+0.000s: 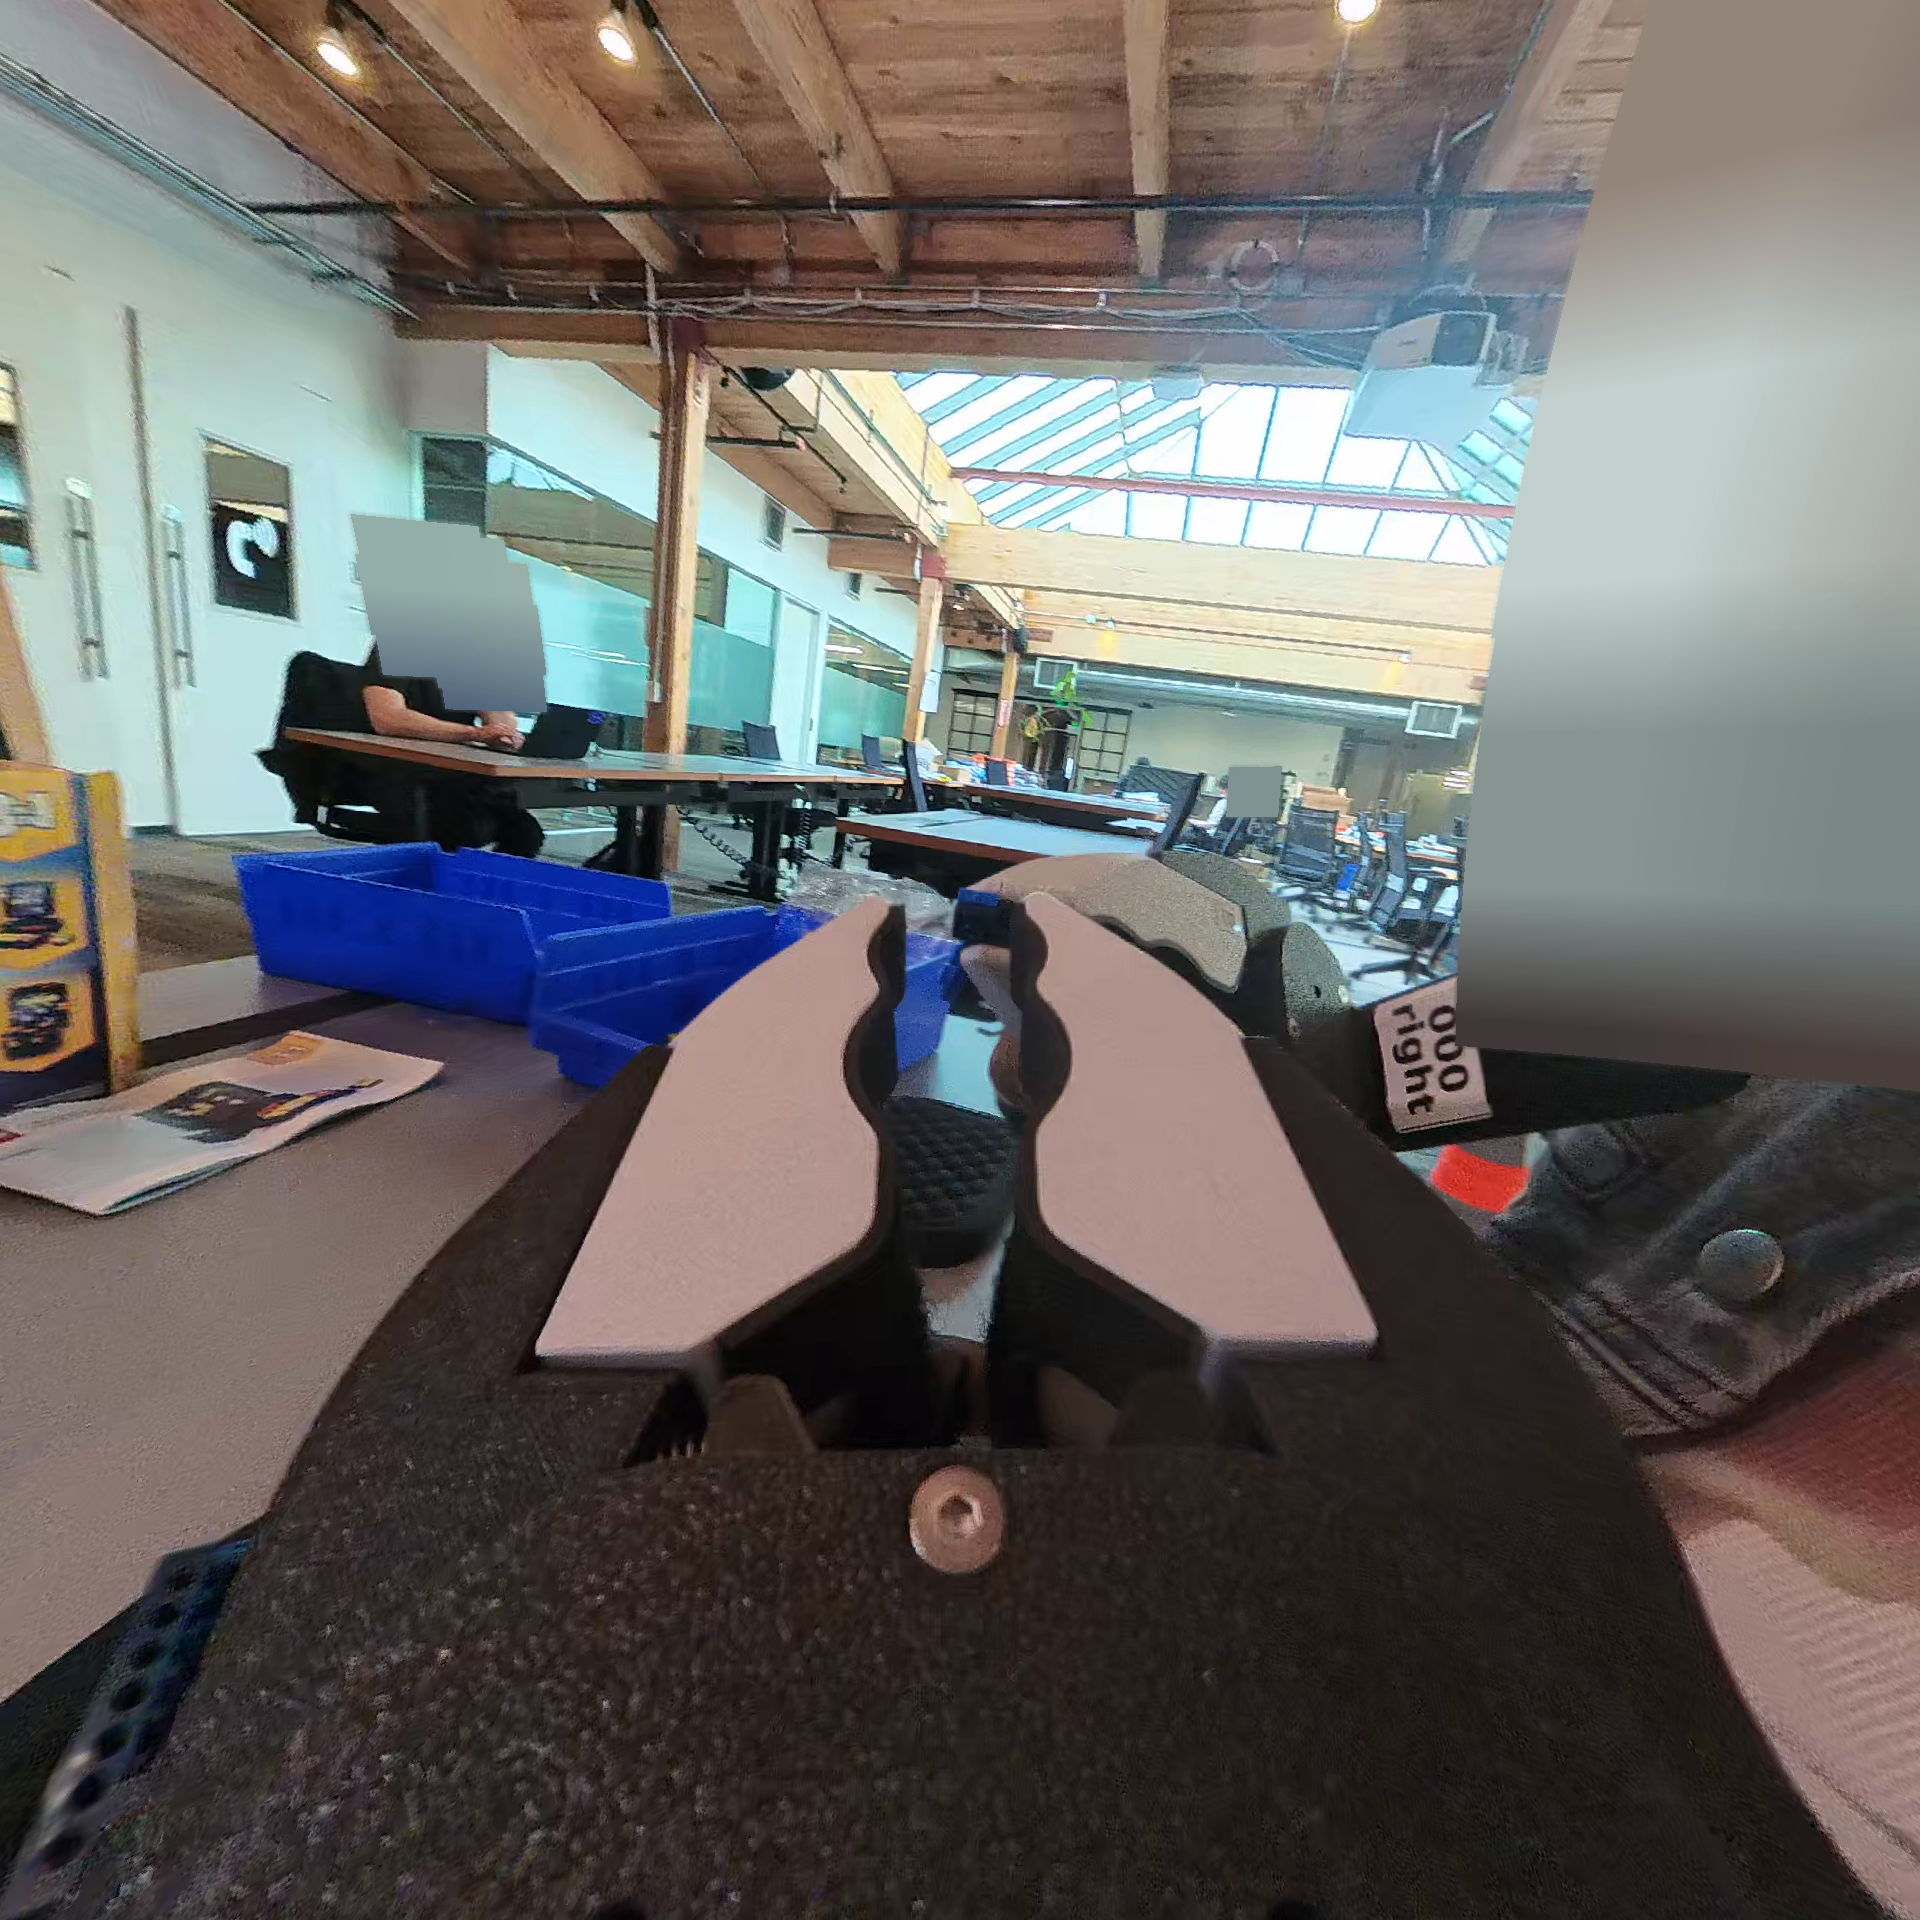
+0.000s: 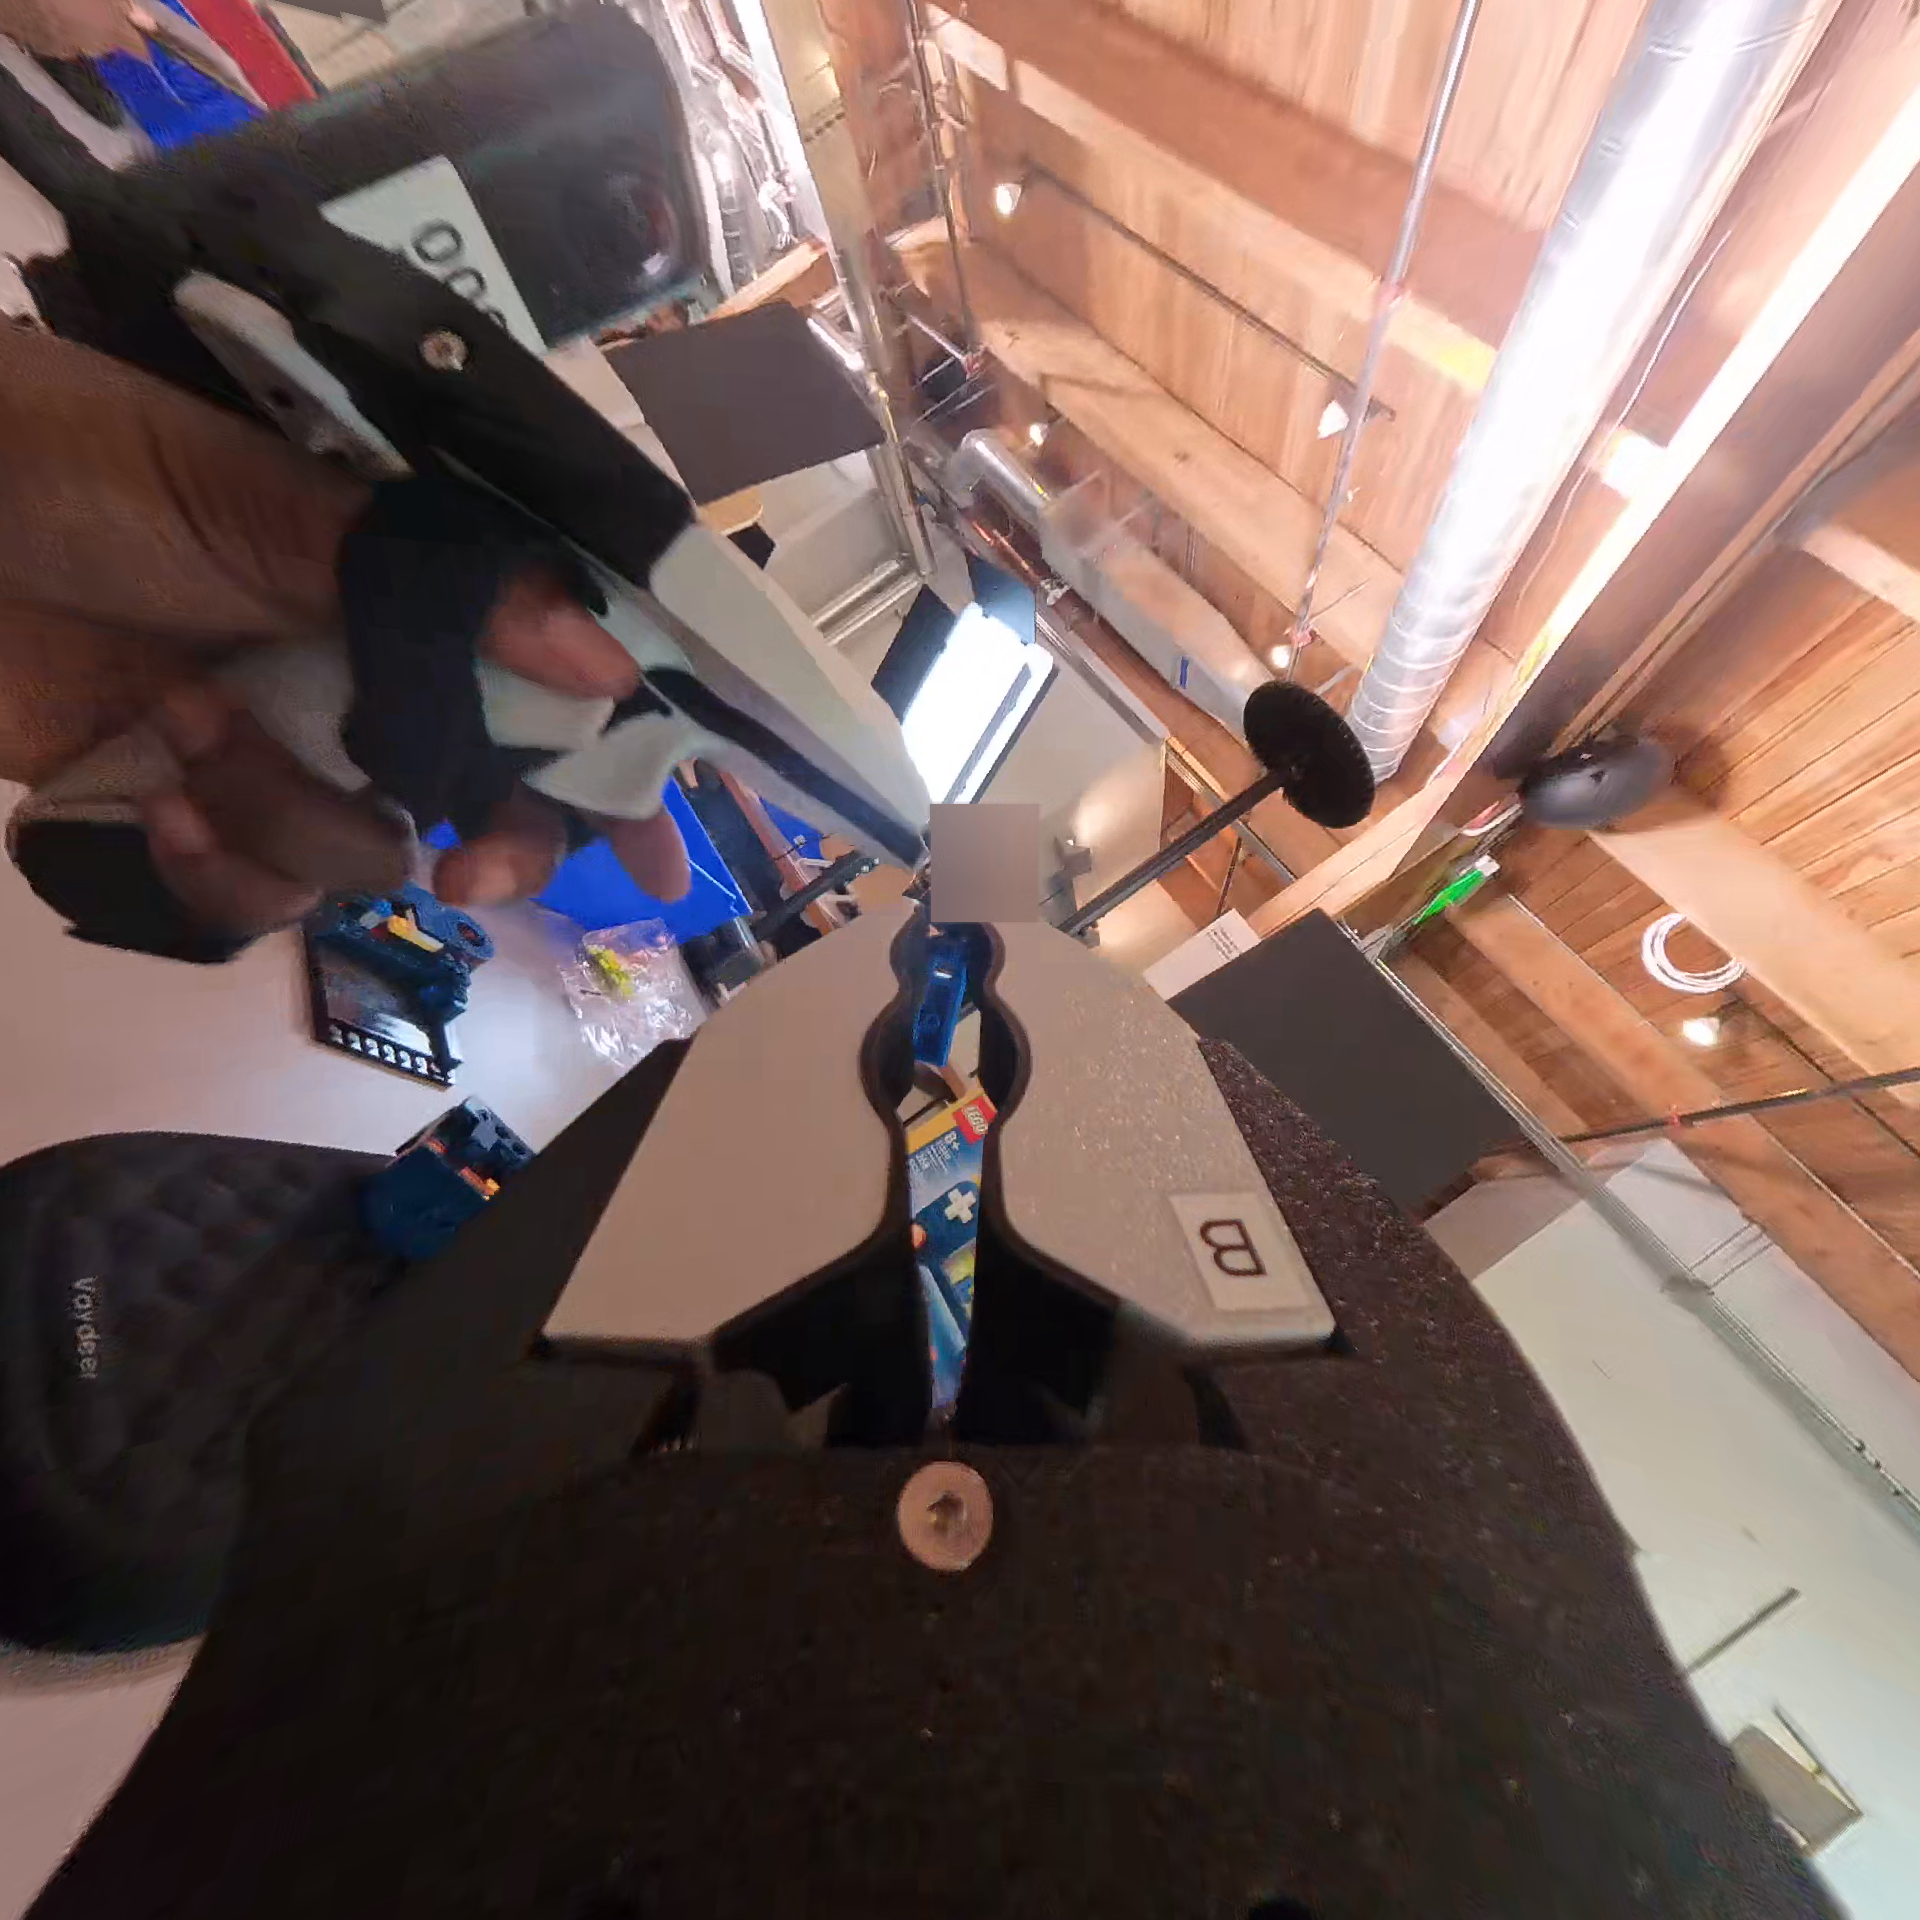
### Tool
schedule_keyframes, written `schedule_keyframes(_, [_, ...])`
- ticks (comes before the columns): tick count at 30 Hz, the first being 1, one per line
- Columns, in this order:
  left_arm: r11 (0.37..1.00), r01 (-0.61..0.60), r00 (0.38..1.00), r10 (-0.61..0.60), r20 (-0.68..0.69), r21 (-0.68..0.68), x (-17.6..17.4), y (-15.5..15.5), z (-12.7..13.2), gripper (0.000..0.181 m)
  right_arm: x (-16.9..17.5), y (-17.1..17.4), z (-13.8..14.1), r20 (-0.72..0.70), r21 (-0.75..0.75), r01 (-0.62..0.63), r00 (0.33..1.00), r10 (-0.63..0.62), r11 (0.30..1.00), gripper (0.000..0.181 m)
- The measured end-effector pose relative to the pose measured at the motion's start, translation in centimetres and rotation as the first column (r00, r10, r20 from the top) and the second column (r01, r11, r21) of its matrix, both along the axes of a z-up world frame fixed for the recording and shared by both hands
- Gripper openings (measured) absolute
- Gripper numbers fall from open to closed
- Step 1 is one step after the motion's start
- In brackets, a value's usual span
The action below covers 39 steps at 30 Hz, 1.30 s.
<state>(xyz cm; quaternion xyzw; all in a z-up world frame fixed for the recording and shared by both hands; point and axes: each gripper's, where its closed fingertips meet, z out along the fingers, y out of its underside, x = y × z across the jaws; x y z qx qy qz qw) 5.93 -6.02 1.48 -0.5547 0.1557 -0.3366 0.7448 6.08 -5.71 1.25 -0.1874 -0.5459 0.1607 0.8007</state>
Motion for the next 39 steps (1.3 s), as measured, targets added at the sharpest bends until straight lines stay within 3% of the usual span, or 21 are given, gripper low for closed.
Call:
schedule_keyframes(8, [0.99,0.143,0.989,-0.143,0.028,-0.014,1.5,0.2,-0.5,0.012,0.6,-0.3,-0.3,-0.017,-0.048,-0.081,0.997,0.08,0.996,0.006])
schedule_keyframes(15, [0.988,0.156,0.988,-0.156,0.0,0.017,1.6,-0.1,-0.7,0.007,0.4,-0.8,-0.3,-0.011,-0.067,-0.116,0.993,0.115,0.991,0.006])
schedule_keyframes(17, [0.983,0.181,0.983,-0.181,0.012,0.016,1.6,-0.4,-0.6,0.007,0.4,-1.1,-0.3,-0.013,-0.109,-0.187,0.982,0.187,0.976,0.006])
schedule_keyframes(19, [0.976,0.216,0.975,-0.216,0.058,0.008,1.4,-0.5,-0.5,0.007,0.5,-1.6,-0.3,-0.007,-0.236,-0.325,0.943,0.333,0.916,0.012])
schedule_keyframes(22, [0.969,0.248,0.961,-0.248,0.123,0.017,0.5,-0.8,-0.1,0.007,0.9,-1.1,-0.1,-0.04,-0.451,-0.46,0.866,0.498,0.765,0.018])
schedule_keyframes(26, [0.967,0.253,0.96,-0.254,0.117,0.024,0.4,-1.0,-0.1,0.007,0.6,-1.4,-0.6,-0.062,-0.652,-0.522,0.759,0.648,0.55,0.019])
schedule_keyframes(28, [0.964,0.263,0.959,-0.264,0.102,0.027,0.7,-1.1,-0.1,0.007,0.3,-1.5,-0.8,-0.086,-0.703,-0.524,0.734,0.673,0.482,0.013])
schedule_keyframes(30, [0.962,0.271,0.958,-0.272,0.095,0.025,0.8,-1.1,-0.2,0.007,0.2,-1.3,-0.9,-0.096,-0.712,-0.523,0.734,0.673,0.469,0.006])
schedule_keyframes(33, [0.971,0.238,0.97,-0.239,0.035,0.027,1.0,-1.0,-0.5,0.007,0.3,-1.4,-1.4,-0.054,-0.706,-0.509,0.731,0.68,0.492,0.005])
schedule_keyframes(39, [0.972,0.227,0.974,-0.227,-0.005,0.054,1.4,-1.2,-0.4,0.007,0.5,-1.7,-1.3,-0.079,-0.696,-0.543,0.709,0.701,0.47,0.004])
